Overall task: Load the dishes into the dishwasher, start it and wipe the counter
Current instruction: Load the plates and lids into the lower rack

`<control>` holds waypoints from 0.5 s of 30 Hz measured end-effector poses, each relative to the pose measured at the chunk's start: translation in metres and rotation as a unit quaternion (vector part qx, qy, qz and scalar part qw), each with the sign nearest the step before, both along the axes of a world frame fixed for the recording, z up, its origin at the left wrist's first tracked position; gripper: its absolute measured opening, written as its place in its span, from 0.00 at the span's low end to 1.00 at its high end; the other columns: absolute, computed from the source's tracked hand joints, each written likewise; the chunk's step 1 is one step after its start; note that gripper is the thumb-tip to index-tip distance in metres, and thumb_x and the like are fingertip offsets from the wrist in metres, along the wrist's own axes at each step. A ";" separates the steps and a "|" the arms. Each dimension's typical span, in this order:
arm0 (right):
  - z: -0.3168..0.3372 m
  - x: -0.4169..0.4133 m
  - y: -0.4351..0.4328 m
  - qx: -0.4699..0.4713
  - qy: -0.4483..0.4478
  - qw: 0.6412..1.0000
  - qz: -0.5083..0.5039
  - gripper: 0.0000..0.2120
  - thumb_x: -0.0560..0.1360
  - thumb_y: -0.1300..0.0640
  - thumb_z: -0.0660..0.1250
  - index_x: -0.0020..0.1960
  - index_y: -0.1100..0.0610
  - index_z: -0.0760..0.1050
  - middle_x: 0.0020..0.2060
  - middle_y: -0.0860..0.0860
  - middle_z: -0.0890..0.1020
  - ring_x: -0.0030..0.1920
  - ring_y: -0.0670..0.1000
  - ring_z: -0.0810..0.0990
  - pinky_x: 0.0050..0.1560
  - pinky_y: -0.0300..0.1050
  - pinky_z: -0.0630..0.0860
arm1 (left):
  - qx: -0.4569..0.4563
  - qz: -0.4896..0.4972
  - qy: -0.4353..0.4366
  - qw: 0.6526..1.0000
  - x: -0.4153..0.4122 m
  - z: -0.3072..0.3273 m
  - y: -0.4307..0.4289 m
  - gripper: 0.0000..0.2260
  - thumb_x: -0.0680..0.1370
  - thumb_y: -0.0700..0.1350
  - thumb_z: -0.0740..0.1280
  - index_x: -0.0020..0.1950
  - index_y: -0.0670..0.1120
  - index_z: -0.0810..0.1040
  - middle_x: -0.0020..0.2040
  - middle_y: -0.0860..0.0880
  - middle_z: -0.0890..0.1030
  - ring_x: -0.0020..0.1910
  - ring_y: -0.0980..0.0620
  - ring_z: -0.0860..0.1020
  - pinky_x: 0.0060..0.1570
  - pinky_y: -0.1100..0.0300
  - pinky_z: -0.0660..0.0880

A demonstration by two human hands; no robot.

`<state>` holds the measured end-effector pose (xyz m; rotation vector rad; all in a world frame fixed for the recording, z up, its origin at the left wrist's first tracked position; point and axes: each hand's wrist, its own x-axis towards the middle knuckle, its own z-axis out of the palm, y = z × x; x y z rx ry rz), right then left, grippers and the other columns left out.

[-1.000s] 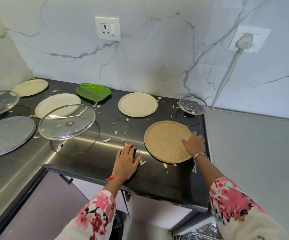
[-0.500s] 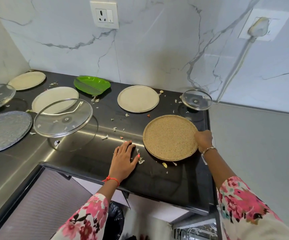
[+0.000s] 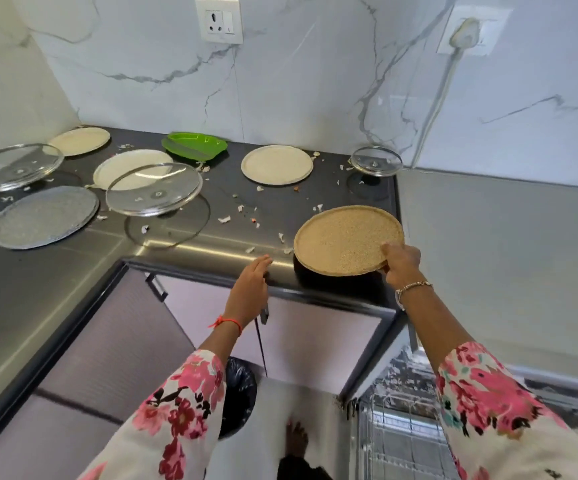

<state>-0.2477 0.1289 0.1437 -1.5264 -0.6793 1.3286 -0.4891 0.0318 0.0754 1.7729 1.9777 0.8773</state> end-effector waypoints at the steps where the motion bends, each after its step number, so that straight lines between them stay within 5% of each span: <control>1: -0.002 0.004 -0.025 0.007 0.019 1.000 0.003 0.15 0.76 0.68 0.63 0.62 0.69 0.69 0.53 0.60 0.75 0.54 0.59 0.75 0.49 0.53 0.77 | 0.008 0.008 -0.003 1.000 0.005 -0.005 -0.024 0.22 0.76 0.29 0.55 0.69 0.39 0.67 0.71 0.42 0.67 0.71 0.45 0.65 0.70 0.59 0.58; 5: -0.026 0.022 -0.134 0.034 0.050 0.998 0.025 0.17 0.76 0.67 0.64 0.63 0.68 0.69 0.46 0.56 0.76 0.48 0.56 0.76 0.42 0.52 0.78 | 0.008 0.002 -0.009 1.000 0.032 -0.041 -0.123 0.21 0.74 0.31 0.60 0.67 0.37 0.69 0.69 0.40 0.69 0.69 0.43 0.67 0.69 0.58 0.59; 7: -0.047 0.035 -0.185 0.020 0.070 0.997 0.036 0.17 0.76 0.66 0.63 0.65 0.67 0.68 0.51 0.58 0.77 0.49 0.57 0.77 0.39 0.49 0.80 | -0.022 -0.010 -0.011 1.000 0.049 -0.060 -0.172 0.20 0.75 0.34 0.61 0.68 0.38 0.68 0.70 0.41 0.67 0.70 0.43 0.65 0.70 0.56 0.58; 11: -0.083 0.070 -0.288 -0.062 0.096 0.993 0.033 0.18 0.77 0.66 0.61 0.67 0.65 0.66 0.60 0.61 0.75 0.50 0.59 0.77 0.51 0.59 0.76 | -0.103 -0.022 -0.021 0.994 0.087 -0.092 -0.266 0.20 0.77 0.40 0.62 0.68 0.37 0.68 0.69 0.39 0.68 0.70 0.40 0.65 0.70 0.49 0.61; 15: -0.114 0.118 -0.375 -0.110 0.080 0.991 -0.004 0.18 0.78 0.68 0.59 0.68 0.64 0.66 0.58 0.61 0.74 0.50 0.59 0.76 0.49 0.57 0.75 | -0.170 -0.049 -0.005 0.984 0.126 -0.114 -0.340 0.22 0.79 0.42 0.61 0.71 0.37 0.62 0.72 0.39 0.64 0.72 0.43 0.61 0.70 0.55 0.55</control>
